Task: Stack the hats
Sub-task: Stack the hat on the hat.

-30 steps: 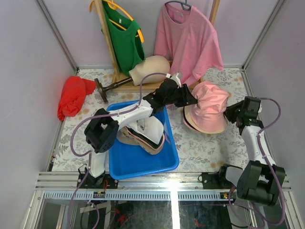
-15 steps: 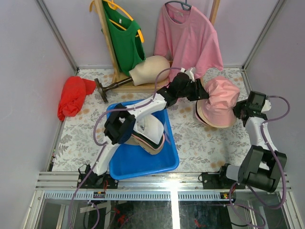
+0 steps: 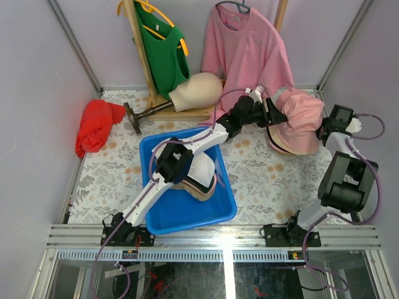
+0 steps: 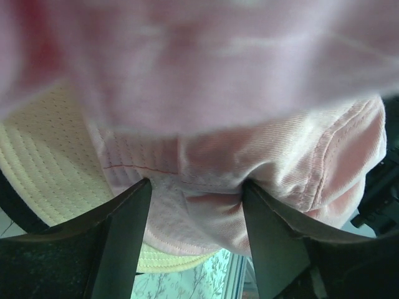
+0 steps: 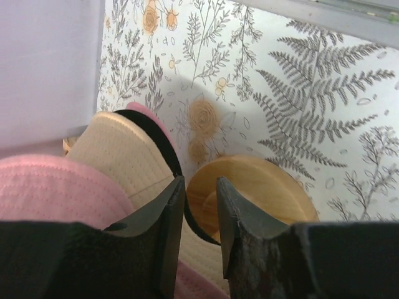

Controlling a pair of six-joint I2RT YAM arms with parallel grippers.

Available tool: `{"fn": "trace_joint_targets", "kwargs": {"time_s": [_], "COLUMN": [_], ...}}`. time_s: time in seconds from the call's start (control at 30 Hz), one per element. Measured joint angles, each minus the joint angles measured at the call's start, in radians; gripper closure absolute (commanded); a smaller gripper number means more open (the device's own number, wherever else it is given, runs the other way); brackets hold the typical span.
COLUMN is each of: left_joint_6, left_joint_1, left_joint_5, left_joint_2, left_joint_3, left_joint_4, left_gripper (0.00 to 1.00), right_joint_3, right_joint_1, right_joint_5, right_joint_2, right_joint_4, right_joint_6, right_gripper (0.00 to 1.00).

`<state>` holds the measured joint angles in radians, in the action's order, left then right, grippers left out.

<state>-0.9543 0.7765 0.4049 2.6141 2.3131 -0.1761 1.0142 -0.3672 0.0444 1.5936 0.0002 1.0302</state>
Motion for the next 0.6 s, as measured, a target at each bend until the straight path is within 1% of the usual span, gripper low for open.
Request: {"fn": "trace_joint_targets", "kwargs": {"time_s": [0.1,0.2,0.27,0.37,0.5,0.6], "left_joint_6": [-0.05,-0.087,-0.103,-0.112,-0.11,-0.102], "left_joint_1": [-0.006,-0.014,-0.018,-0.024,-0.027,-0.031], "left_joint_5": [0.011,0.024,0.031,0.034,0.033,0.033], "left_joint_2": [0.051,0.063,0.05,-0.006,-0.093,-0.153], "left_joint_3": [0.039,0.027,-0.011,-0.121,-0.234,-0.289], "left_joint_4": [-0.06,-0.105,-0.133,-0.154,-0.146,-0.13], "left_gripper": [0.37,0.36,0.35,0.33,0.32,0.32], "right_joint_3": [0.051,0.09,0.098,0.101,0.108,0.111], "right_joint_1": [0.0,0.0,0.0,-0.002,-0.004,-0.01], "right_joint_5": [-0.002,-0.006,-0.009,-0.007,0.002,0.016], "right_joint_2": [0.069,0.125,0.138,0.137,0.116,0.066], "right_joint_4": [0.022,0.047,0.05,0.042,-0.002,-0.043], "right_joint_6": [0.003,0.007,0.009,0.009,-0.004,-0.014], "right_gripper": [0.65,0.63,0.59,0.51,0.46,0.43]}}
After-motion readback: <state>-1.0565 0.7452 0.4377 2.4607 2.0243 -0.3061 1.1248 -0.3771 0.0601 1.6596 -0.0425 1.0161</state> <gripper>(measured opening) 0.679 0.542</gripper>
